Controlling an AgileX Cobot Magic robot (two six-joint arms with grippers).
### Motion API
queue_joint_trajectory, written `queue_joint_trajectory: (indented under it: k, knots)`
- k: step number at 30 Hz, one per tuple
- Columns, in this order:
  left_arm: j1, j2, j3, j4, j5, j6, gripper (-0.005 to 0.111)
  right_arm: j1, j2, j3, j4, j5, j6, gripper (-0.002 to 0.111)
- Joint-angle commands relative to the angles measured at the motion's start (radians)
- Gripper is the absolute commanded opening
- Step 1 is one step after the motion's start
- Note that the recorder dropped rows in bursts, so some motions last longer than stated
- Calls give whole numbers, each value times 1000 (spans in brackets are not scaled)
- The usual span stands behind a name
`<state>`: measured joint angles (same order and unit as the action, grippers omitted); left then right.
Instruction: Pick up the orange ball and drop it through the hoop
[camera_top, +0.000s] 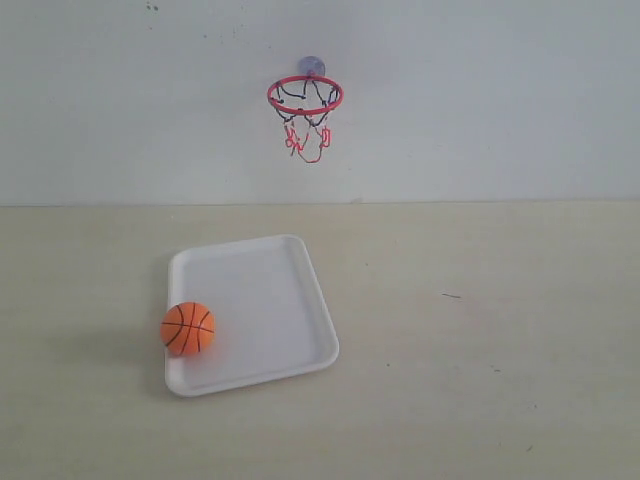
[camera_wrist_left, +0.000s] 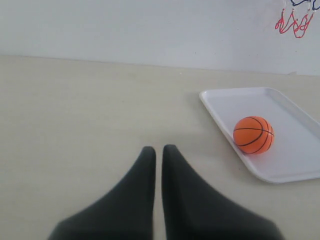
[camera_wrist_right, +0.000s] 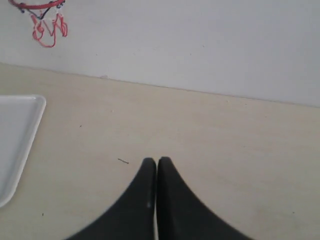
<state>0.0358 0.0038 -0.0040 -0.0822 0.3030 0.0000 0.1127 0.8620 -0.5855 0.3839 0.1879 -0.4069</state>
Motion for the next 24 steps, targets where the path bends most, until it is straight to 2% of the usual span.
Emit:
queue_joint_trajectory:
  k: [1, 5, 8, 11, 15, 16, 17, 19, 23, 24]
  knots:
    - [3, -4, 4, -3, -12, -7, 4, -1, 60, -11, 59, -92, 58, 0]
    - [3, -4, 4, -3, -12, -7, 4, -1, 127, -11, 59, -154, 63, 0]
    - [3, -4, 4, -3, -12, -7, 4, -1, 209, -36, 59, -150, 138, 0]
    - [3, -4, 4, -3, -12, -7, 4, 1, 320, -97, 61, -71, 174, 0]
    - [3, -4, 4, -3, -12, -7, 4, 3, 511, -247, 82, 161, 147, 0]
    - [3, -4, 4, -3, -12, -7, 4, 12, 550, -284, 87, 206, 116, 0]
    - [3, -4, 4, -3, -12, -7, 4, 42, 641, -374, 115, 303, 1, 0]
    - [3, -4, 4, -3, -12, -7, 4, 90, 722, -458, 157, 370, -132, 0]
    - [3, -4, 4, -3, -12, -7, 4, 219, 846, -591, 162, 427, -374, 0]
    - [3, -4, 4, -3, -12, -7, 4, 294, 895, -640, 162, 423, -440, 0]
